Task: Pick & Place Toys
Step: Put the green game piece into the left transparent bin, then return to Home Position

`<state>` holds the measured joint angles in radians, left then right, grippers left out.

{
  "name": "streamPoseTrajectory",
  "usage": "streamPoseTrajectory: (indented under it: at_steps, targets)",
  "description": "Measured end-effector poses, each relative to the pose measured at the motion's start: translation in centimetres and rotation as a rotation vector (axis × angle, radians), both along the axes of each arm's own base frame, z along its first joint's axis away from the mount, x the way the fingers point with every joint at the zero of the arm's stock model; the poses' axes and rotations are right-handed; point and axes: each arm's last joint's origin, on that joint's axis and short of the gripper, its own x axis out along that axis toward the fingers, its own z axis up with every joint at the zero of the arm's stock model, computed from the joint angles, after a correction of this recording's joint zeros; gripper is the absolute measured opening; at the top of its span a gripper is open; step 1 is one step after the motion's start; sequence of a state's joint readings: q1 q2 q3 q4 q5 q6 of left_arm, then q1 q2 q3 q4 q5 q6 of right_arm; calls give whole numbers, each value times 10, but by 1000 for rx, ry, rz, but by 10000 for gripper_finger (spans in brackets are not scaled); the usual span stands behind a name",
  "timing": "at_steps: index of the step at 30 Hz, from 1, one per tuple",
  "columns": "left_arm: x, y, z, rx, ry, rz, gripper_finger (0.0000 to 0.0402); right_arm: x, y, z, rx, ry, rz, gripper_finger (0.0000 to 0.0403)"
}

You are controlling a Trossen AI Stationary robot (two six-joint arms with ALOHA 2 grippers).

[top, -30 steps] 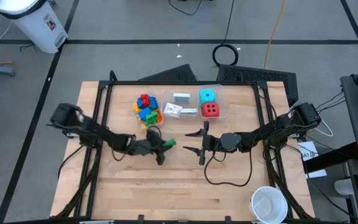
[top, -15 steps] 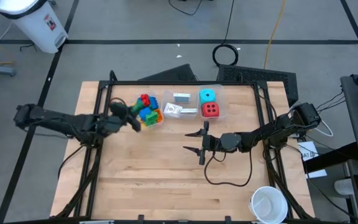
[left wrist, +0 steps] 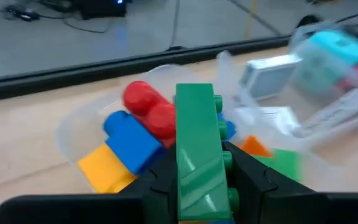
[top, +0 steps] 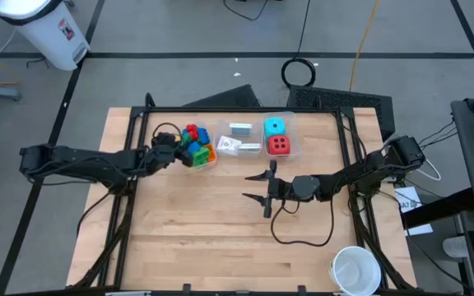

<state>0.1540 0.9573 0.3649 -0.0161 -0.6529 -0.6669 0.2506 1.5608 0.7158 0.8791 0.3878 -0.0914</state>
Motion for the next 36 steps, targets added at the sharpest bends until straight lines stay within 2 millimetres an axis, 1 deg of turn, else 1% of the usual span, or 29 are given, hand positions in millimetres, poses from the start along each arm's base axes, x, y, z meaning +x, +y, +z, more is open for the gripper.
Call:
streamPoseTrajectory:
  at_steps: [3, 5, 6, 8, 13, 16, 19, 22, 26, 27, 29, 31, 32, 34, 36]
  targets:
    - [5, 9, -8, -6, 44, -2, 92, 0, 0, 0, 0, 0, 0, 208]
    - [8, 14, -14, -46, 48, -11, 93, 0, 0, 0, 0, 0, 0, 208]
    - [9, 15, -16, -64, 52, -20, 99, 0, 0, 0, 0, 0, 0, 208]
    - [12, 19, -18, -83, 43, -41, 135, 0, 0, 0, -1, 0, 0, 208]
    - [18, 22, -17, -63, 26, -132, 252, 0, 0, 0, -2, 1, 0, 208]
    - [22, 22, -7, -71, 14, -266, 306, 0, 0, 0, -2, 1, 0, 208]
    - [26, 17, 18, -104, -96, -428, 347, 0, 0, 0, -4, 5, 0, 208]
    - [24, 10, 41, -117, -178, -621, 376, 0, 0, -1, -6, 13, 0, 208]
    - [13, -2, 67, -105, -297, -810, 397, 0, 0, -1, -4, 15, 1, 208]
    - [10, -7, 71, -134, -326, -868, 397, 0, 0, -1, -4, 14, 1, 208]
    - [6, -19, 76, -218, -370, -1039, 393, 0, 0, -1, -4, 15, 1, 208]
    - [6, -32, 78, -253, -386, -1190, 388, 0, 0, -1, -4, 14, 1, 208]
    - [7, -37, 78, -261, -385, -1221, 385, 0, 0, -1, -4, 14, 0, 208]
    - [8, -47, 77, -268, -377, -1222, 379, 0, 0, -1, -5, 15, 0, 208]
    - [10, -56, 78, -220, -378, -1220, 374, 0, 0, -1, -4, 15, 0, 208]
